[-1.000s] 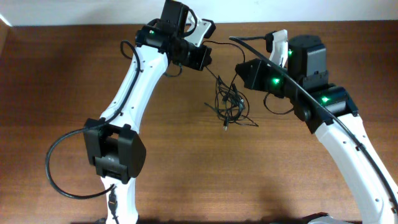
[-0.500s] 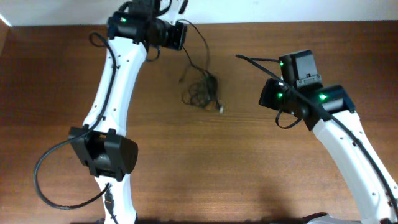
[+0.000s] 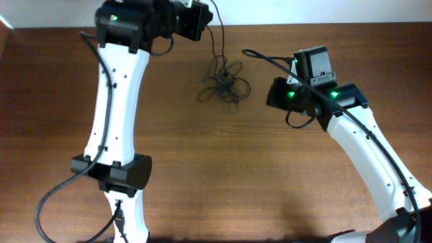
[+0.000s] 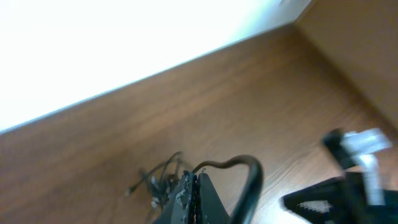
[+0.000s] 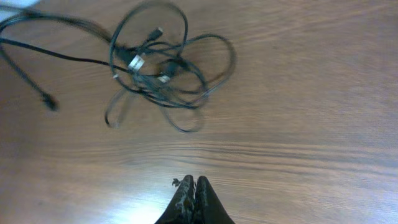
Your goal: Untangle cables
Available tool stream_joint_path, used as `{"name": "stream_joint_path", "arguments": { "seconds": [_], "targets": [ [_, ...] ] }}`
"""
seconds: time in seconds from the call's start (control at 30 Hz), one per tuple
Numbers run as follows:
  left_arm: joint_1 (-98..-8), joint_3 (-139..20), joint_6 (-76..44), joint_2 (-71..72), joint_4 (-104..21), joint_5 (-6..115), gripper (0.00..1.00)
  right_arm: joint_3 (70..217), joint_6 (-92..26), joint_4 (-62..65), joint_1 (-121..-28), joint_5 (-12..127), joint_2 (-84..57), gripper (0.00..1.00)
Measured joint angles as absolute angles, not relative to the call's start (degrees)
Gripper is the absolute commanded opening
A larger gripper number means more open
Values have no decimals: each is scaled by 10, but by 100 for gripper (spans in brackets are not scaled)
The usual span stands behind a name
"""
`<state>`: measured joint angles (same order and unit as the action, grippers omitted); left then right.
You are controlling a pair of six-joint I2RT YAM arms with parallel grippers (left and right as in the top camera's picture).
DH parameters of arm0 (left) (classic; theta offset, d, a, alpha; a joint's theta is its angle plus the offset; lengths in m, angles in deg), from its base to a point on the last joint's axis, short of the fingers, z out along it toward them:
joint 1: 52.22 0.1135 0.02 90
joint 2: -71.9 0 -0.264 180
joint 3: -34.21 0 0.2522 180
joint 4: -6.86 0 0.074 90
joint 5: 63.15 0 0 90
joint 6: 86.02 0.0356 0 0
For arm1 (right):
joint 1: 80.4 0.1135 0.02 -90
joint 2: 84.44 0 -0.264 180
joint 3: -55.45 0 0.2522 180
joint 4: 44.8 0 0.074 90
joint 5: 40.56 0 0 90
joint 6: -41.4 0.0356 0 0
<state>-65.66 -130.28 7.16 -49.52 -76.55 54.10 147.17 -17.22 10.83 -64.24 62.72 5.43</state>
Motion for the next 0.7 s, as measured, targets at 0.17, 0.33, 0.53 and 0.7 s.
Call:
{"name": "stream_joint_path", "arguments": {
  "seconds": [0.17,0.33,0.53,0.7],
  "targets": [
    [-657,-1413,56,-495,-792,575,0,1471,-175,44,-642,697,54,4],
    [-657,-1444,46,-495,-800,605,0,1471,-175,-53,-642,774,55,5],
    [-645,-1446,13,-495,-747,691,0,1471,-175,-102,-645,836,55,5],
    [-643,-1447,-11,-495,-769,562,0,1471,-175,-103,-677,875,55,5]
  ]
}}
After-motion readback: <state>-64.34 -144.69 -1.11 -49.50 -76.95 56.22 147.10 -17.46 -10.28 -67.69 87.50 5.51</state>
